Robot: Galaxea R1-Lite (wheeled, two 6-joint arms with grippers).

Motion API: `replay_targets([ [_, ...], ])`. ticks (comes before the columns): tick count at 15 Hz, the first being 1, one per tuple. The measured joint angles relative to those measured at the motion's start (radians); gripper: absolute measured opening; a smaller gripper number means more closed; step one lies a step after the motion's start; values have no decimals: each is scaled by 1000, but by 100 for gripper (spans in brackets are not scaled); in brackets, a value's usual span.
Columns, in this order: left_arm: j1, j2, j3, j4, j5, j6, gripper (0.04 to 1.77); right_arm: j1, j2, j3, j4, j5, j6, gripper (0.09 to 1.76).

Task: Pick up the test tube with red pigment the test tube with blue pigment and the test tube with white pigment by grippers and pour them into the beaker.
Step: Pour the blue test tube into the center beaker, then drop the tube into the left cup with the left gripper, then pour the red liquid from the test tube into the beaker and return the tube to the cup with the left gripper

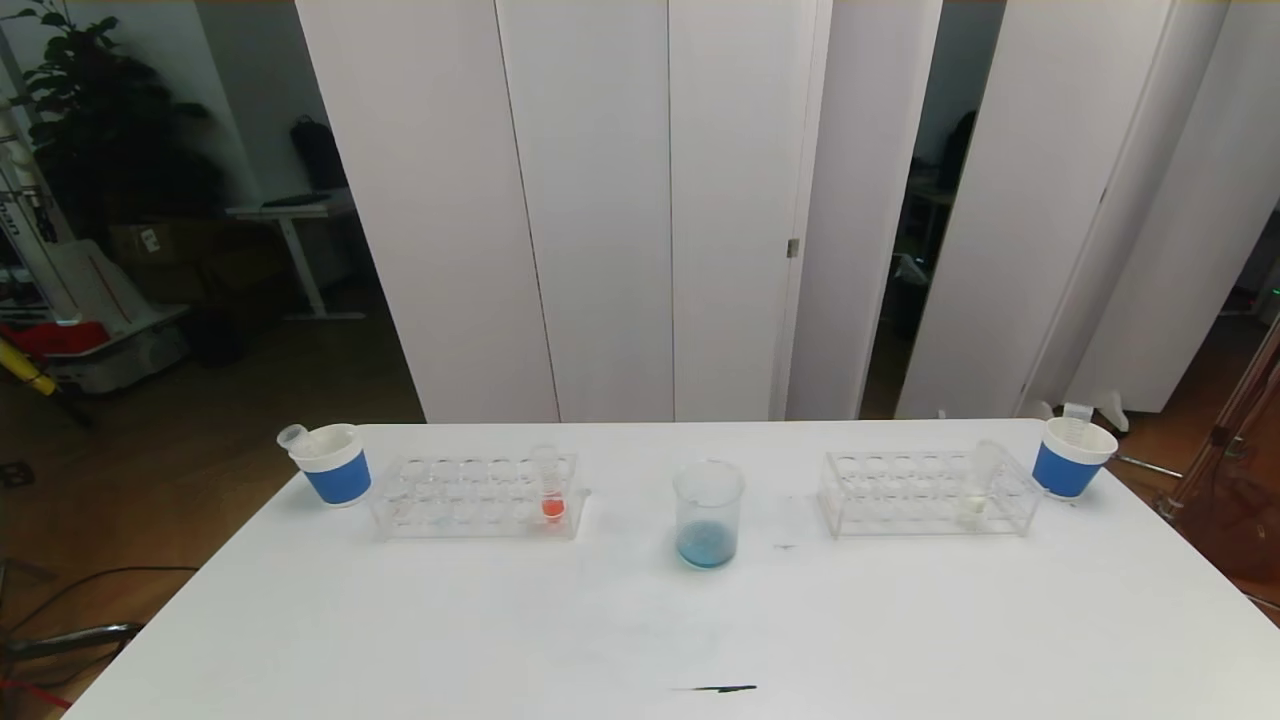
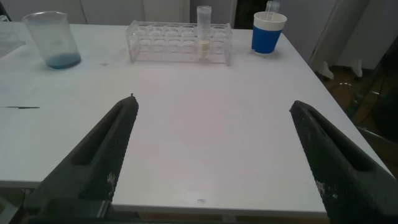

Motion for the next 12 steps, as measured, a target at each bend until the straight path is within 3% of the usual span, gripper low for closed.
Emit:
replay_targets([
  [5, 0, 0, 16, 18, 8, 14, 175, 0, 0, 0, 0, 0, 0, 175],
  [8, 1, 0, 44, 0, 75, 108, 175, 0, 0, 0, 0, 0, 0, 175],
  [12, 2, 1, 66, -25, 76, 88, 175, 0, 0, 0, 0, 0, 0, 175],
])
